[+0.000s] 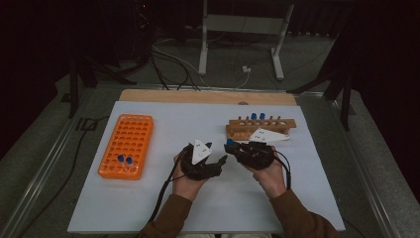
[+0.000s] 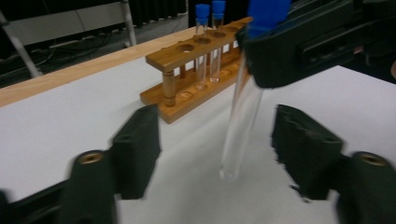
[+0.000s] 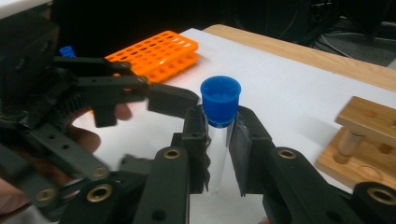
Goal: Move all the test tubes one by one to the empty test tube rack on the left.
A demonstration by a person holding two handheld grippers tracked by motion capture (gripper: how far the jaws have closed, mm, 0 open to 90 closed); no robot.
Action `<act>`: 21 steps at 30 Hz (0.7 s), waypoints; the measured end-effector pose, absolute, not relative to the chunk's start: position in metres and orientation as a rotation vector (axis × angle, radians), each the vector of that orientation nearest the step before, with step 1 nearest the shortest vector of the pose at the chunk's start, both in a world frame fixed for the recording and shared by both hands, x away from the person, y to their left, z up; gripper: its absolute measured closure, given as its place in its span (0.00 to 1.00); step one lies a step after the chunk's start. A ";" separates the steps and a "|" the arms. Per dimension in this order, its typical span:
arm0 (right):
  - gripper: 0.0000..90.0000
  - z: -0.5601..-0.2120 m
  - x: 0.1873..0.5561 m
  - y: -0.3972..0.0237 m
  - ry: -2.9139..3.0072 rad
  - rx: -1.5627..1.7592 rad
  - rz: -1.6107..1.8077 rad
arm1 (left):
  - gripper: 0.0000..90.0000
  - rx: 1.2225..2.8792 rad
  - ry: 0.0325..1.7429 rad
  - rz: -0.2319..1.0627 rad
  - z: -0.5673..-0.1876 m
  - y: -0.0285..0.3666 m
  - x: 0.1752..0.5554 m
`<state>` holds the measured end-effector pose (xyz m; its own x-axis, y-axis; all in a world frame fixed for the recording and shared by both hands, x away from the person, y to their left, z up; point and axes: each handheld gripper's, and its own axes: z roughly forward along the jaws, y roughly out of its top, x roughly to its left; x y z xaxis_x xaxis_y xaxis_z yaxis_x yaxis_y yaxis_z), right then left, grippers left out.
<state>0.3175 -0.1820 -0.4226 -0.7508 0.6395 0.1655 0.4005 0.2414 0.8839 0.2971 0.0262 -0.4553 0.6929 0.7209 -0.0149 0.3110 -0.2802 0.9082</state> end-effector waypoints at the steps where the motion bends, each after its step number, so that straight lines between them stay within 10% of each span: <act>1: 0.86 -0.423 0.317 -0.180 2.288 0.974 1.517 | 0.46 1.873 0.798 0.493 -0.455 0.026 0.297; 12: 0.86 -0.425 0.315 -0.174 2.319 0.955 1.517 | 0.85 1.894 0.743 0.439 -0.457 0.026 0.296; 21: 0.77 -0.424 0.316 -0.178 2.302 0.977 1.528 | 0.87 1.905 0.762 0.439 -0.459 0.028 0.298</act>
